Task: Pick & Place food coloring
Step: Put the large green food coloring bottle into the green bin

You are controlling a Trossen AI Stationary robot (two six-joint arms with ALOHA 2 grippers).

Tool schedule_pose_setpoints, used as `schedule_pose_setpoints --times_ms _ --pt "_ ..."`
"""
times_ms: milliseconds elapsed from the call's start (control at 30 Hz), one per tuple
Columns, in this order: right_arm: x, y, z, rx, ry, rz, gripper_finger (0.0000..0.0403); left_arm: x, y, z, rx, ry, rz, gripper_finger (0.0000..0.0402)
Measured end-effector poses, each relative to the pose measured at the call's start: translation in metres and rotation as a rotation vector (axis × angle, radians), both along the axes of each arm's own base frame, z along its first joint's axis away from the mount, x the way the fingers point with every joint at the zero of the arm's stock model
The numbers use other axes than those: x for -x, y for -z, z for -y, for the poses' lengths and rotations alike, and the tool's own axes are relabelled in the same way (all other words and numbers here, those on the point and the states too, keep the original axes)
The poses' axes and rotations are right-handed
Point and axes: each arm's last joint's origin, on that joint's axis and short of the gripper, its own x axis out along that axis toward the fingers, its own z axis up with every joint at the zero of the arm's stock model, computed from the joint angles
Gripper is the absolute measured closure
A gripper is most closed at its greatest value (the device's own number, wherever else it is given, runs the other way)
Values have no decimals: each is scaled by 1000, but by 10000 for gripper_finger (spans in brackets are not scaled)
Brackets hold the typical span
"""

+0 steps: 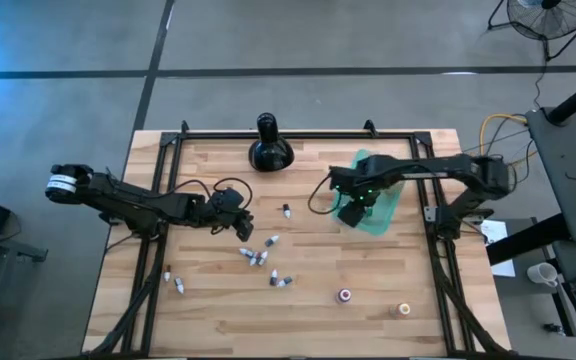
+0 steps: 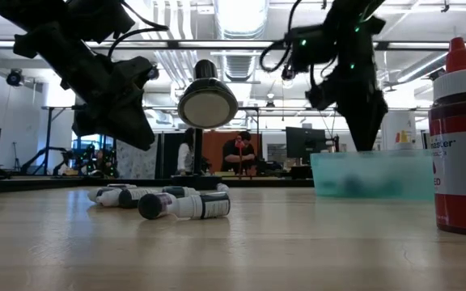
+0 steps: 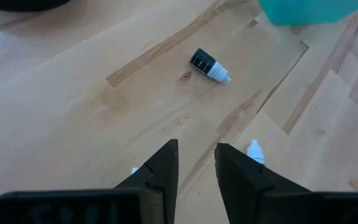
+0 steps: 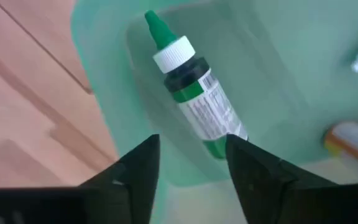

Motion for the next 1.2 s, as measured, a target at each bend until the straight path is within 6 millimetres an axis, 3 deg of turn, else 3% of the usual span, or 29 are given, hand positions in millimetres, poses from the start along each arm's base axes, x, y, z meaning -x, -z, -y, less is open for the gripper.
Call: schedule_pose_setpoints --times_ms 200,433,600,800,1000,1200 --pt "-15 22 2 3 -215 -78 174 1 1 0 35 -25 -8 321" --pt "-20 45 9 -10 -353 -129 153 1 2 0 39 -28 -8 321" --pt "-23 62 17 -36 -379 -142 166 1 2 0 45 -37 -5 321" --pt "-23 72 26 -126 -354 -111 217 1 1 0 56 -50 0 321" --pt "-20 56 36 -100 -295 -39 291 1 1 0 72 -67 7 321" --pt "-17 -1 37 21 -183 147 309 1 1 0 67 -76 14 321"
